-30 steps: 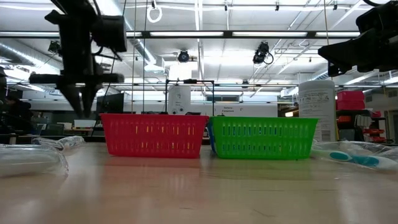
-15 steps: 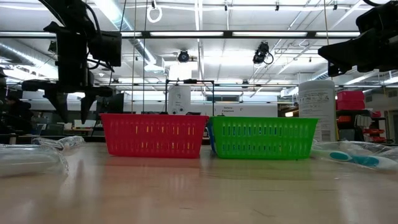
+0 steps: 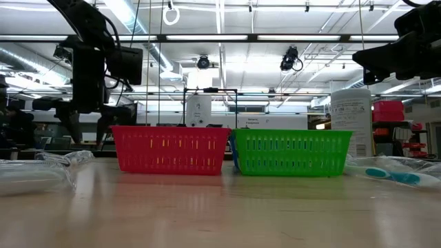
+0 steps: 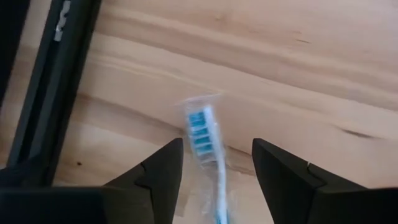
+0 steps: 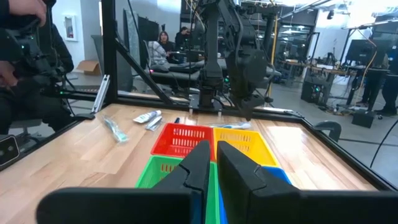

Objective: Pick & Place Travel size toiletries
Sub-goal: Put the left blue toothbrush into the blue bin

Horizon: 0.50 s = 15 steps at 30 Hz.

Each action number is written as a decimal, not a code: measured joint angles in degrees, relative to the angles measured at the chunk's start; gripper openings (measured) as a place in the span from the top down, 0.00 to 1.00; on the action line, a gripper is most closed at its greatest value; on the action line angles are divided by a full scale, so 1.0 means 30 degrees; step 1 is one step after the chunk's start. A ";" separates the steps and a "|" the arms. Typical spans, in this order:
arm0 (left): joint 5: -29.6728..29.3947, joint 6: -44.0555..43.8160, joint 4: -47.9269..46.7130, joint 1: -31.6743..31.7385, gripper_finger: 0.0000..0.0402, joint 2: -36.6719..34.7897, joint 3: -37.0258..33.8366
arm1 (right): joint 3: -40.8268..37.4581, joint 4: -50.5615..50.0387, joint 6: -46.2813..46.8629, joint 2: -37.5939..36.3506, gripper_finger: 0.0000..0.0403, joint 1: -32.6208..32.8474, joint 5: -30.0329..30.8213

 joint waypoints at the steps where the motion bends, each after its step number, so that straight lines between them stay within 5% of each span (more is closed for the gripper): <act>1: -0.0035 -0.0280 -0.0041 0.0000 0.50 0.0164 0.0000 | 0.0002 0.0000 0.0002 0.0000 0.90 -0.0002 0.0014; 15: -0.0528 -0.1676 0.0659 -0.0007 0.51 0.1787 -0.0237 | 0.0000 0.0005 0.0002 -0.0003 0.90 0.0005 0.0007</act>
